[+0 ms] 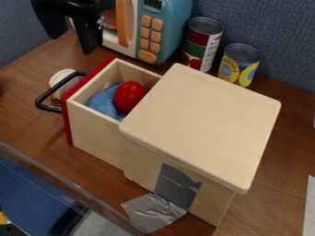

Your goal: Close the drawer

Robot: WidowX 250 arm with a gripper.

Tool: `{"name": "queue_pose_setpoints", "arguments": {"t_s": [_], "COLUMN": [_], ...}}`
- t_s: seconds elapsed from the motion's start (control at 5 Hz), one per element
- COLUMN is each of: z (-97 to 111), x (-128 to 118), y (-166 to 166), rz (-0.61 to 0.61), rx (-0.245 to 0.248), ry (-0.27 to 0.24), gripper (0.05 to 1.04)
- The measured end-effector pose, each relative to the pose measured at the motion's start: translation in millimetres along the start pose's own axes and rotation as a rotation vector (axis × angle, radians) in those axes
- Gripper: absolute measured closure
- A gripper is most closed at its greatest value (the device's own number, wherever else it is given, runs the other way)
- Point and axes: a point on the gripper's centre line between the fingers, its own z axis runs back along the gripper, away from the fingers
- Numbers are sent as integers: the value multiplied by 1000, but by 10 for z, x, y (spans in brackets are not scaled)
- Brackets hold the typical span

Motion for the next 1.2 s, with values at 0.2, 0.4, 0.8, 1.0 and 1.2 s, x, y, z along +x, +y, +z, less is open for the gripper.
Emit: {"name": "queue_pose_setpoints", "arguments": {"t_s": [0.2, 0.4, 0.8, 1.0, 1.2], "z": [-64, -60, -258, -418, -576], "x": [-32, -43, -17, 72, 85], "y": [-10, 175, 675, 896, 1021], "rz": [-3, -97, -439, -693, -953], "rx": [-13, -5, -72, -108, -86], "ry": [22, -32, -18, 25, 108], "gripper": [83, 83, 83, 83, 83]}}
